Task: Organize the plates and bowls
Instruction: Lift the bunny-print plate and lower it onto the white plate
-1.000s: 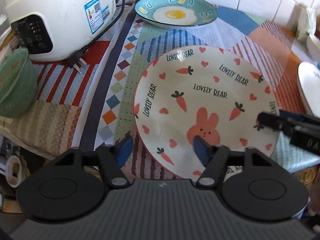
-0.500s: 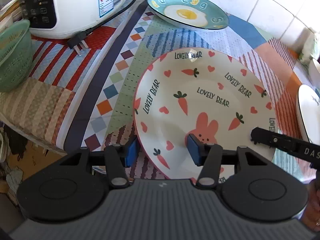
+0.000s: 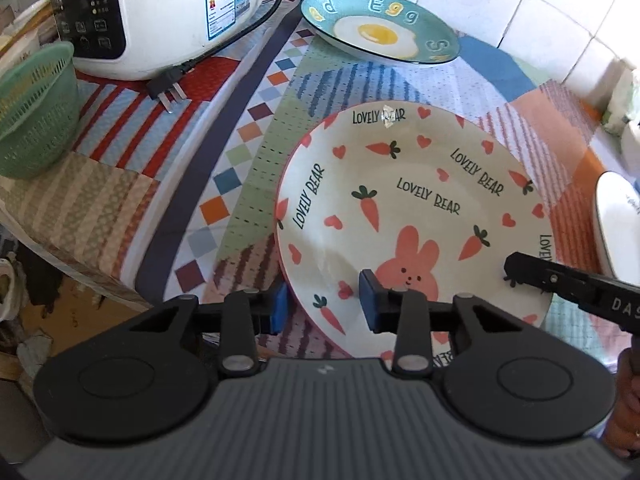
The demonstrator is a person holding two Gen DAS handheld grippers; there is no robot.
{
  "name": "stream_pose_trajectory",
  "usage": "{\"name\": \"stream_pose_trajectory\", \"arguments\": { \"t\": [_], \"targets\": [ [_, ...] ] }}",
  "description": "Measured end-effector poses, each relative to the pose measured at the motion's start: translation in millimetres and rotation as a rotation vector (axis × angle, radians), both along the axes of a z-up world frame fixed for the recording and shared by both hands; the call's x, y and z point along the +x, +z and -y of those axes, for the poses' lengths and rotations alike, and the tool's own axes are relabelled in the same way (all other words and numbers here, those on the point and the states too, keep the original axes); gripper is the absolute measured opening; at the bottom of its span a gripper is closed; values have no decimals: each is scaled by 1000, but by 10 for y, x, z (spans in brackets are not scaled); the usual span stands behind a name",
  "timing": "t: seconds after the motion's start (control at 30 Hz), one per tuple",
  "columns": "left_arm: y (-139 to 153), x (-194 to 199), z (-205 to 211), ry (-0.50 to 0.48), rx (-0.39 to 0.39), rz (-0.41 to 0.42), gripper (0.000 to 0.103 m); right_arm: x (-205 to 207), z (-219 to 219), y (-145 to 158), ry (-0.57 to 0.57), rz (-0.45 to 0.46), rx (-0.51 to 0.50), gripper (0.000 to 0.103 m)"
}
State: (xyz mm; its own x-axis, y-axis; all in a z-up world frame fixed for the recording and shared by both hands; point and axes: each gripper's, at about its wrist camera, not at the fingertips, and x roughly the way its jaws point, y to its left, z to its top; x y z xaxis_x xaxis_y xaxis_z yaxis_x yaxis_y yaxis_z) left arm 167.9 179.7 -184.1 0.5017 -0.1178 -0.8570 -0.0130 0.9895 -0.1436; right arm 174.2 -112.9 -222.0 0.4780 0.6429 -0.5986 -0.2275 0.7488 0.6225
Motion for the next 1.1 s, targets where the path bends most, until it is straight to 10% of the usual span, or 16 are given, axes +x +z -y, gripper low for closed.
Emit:
{"name": "stream_pose_trajectory", "arguments": {
  "t": [1.1],
  "targets": [
    [590,-271,1890,-292,-3,143,35,-840,1642,688,-257,117,-72,24]
  ]
}}
